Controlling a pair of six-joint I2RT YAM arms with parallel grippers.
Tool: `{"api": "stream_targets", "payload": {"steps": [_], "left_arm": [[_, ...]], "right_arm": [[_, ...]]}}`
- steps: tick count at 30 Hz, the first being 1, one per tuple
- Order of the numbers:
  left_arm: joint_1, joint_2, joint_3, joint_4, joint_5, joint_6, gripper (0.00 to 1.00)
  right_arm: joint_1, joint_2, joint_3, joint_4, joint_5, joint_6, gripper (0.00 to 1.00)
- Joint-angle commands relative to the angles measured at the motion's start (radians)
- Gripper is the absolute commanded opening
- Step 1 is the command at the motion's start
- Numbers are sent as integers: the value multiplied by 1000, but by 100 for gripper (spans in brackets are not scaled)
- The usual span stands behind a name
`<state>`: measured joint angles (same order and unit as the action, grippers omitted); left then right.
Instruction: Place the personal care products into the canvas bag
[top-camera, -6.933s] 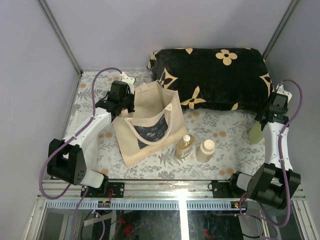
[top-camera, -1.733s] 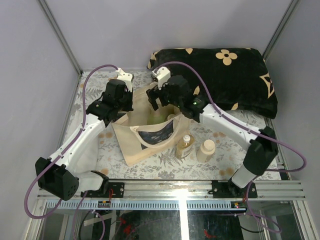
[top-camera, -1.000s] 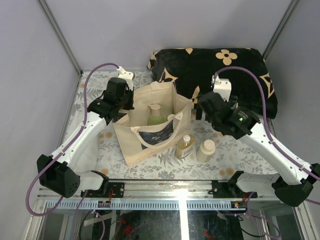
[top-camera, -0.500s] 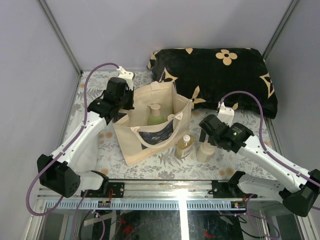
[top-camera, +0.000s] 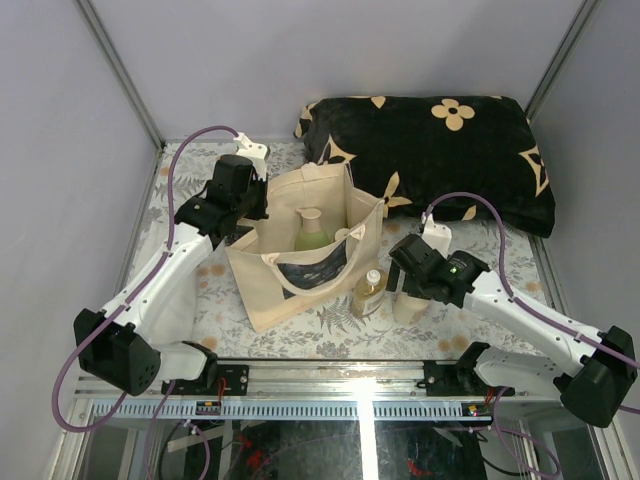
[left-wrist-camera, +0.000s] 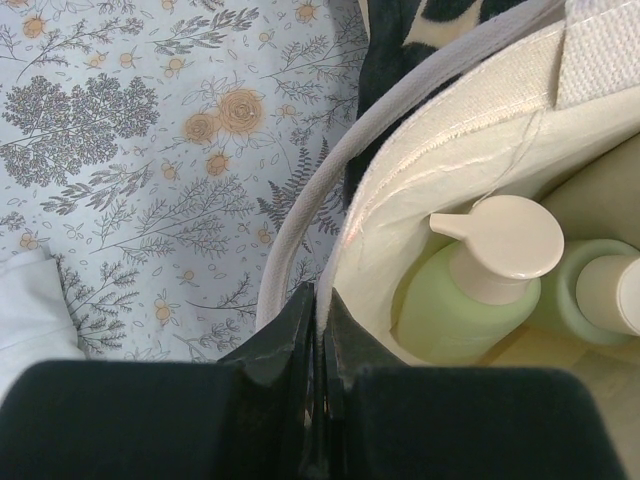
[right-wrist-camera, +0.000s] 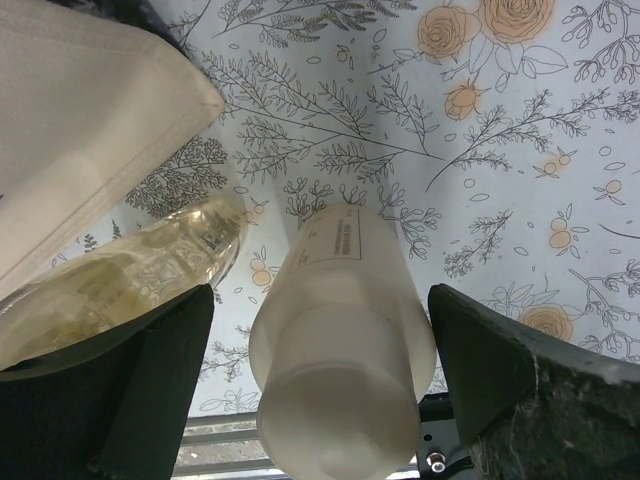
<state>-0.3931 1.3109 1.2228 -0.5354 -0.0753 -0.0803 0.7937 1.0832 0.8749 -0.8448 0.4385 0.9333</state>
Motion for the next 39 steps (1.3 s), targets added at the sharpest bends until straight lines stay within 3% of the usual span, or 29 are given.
{"api": "stream_targets", "payload": {"steps": [1,7,17,24,29,32,37,39], "left_arm": [[-4,-28,3,40,-1,16,0],[-3,-28,-2,40,2,15,0],[-5,-29,-8,36,8,14,0],[-4,-27,-7,35,9,18,0],[-4,-24,-6,37,14,19,0],[-4,-26,-9,38,13,18,0],[-4,-24,-8,39,14,18,0],[-4,-23,-6,38,16,19,0]], "right_arm": [[1,4,-2,-3,-34,22,94],[1,-28,2,-83,-17,46,94],[1,7,-22,-39,20,19,90],[1,12,-39,-12,32,16,79],[1,16,-39,-7,32,5,58],[1,20,-37,-4,32,-3,36],[1,35,-13,-11,70,-32,20],[1,46,19,-25,81,-47,9]]}}
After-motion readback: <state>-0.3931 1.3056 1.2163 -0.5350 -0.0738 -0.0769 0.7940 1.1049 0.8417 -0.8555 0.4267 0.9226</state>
